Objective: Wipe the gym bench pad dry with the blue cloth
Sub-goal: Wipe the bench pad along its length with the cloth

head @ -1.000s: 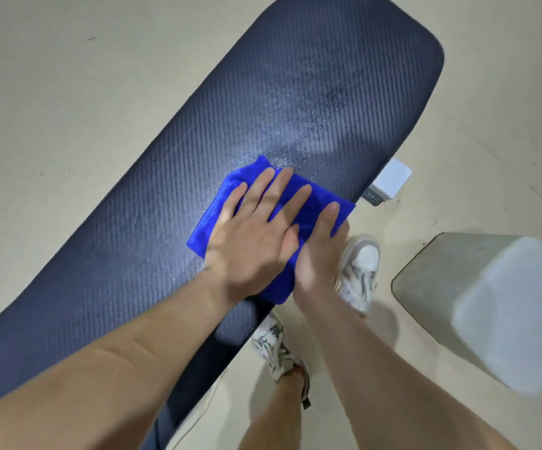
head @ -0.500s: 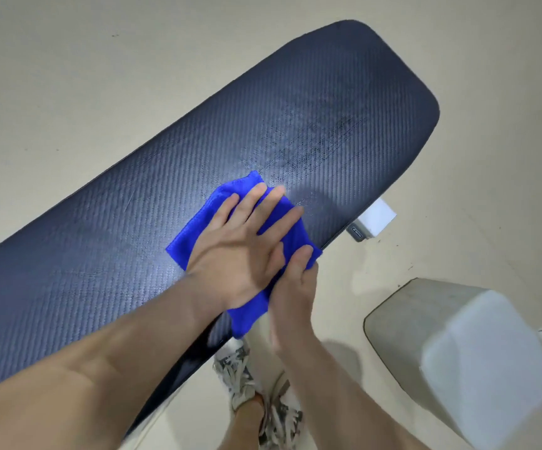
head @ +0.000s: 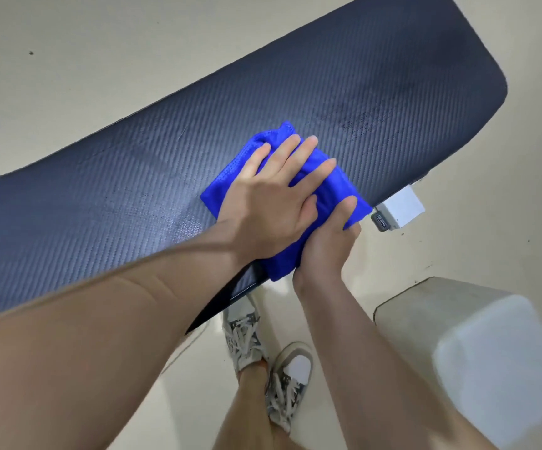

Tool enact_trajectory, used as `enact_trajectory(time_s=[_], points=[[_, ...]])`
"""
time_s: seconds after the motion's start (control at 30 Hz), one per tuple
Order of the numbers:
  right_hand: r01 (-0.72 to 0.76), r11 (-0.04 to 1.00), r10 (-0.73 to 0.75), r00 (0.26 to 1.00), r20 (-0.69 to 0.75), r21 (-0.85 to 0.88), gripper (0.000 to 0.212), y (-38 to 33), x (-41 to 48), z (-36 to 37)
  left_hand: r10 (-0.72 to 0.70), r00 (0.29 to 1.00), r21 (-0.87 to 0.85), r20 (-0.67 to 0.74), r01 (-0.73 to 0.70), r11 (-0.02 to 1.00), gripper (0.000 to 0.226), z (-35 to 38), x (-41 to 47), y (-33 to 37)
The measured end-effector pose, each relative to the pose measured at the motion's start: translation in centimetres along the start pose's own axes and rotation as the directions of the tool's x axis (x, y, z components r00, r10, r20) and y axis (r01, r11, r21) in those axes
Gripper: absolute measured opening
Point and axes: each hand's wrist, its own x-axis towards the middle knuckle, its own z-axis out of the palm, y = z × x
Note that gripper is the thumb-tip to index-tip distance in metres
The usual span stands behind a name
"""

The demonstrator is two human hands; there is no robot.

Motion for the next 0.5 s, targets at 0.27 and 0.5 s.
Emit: enact_trajectory(time_s=[0.27,0.5], points=[[-0.030,0.999,0.032,0.999,0.044,-0.042,0.054,4.6,-6.3,0.7,-0.130,0.984,0.042,0.126,0.125,0.991,0.055,-2.4,-8.4,-2.8],[-0.067,0.998,0.067,0.998,0.000,0.003,0.054,6.5,-8.0,1.7,-0.114,0.989,-0.002,0.098,0.115,0.993,0.054,-2.3,-9.1,-3.4]])
